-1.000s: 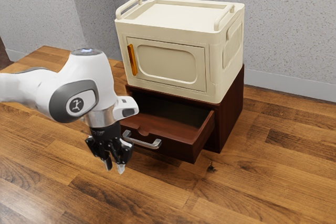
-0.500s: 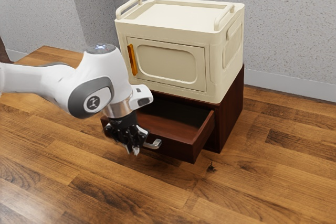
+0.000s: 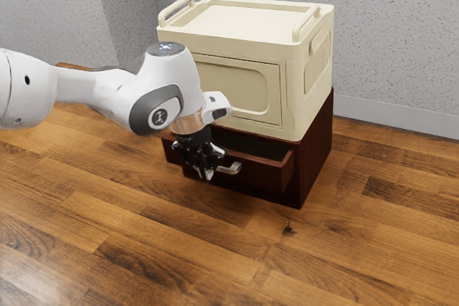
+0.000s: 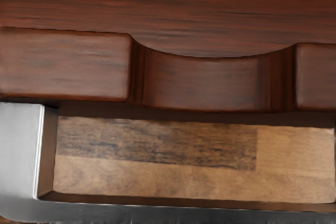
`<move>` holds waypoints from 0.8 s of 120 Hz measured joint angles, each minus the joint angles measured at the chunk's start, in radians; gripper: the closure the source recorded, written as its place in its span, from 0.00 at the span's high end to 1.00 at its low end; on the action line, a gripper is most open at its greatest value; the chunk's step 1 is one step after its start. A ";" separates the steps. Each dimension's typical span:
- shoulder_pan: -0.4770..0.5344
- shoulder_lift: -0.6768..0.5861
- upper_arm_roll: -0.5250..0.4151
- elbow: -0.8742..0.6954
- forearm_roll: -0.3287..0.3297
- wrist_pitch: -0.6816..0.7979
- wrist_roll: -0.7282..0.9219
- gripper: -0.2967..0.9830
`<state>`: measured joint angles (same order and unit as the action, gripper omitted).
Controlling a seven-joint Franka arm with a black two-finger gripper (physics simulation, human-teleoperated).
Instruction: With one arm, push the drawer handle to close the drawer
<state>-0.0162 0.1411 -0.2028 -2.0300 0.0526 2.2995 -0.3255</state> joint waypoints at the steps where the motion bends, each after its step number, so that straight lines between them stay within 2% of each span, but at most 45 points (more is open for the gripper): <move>1: 0.000 0.005 0.001 0.005 0.001 0.000 0.000 0.23; 34: 0.000 0.141 0.005 0.171 0.050 0.009 0.005 0.23; 53: 0.015 0.153 0.002 0.186 0.076 0.012 0.095 0.22; 58: 0.008 0.143 -0.001 0.180 0.070 0.013 0.097 0.26; 62: 0.006 0.097 -0.011 0.138 0.062 0.008 0.090 0.32; 69: 0.000 -0.065 -0.040 -0.014 0.021 -0.011 0.070 0.40; 80: -0.026 -0.296 -0.061 -0.131 -0.095 -0.107 0.035 0.52; 86: -0.012 -0.371 -0.064 -0.125 -0.149 -0.179 0.015 0.57; 96: -0.008 -0.382 -0.042 0.041 -0.194 -0.307 -0.004 0.64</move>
<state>-0.0238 -0.2410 -0.2450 -1.9885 -0.1410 1.9929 -0.3298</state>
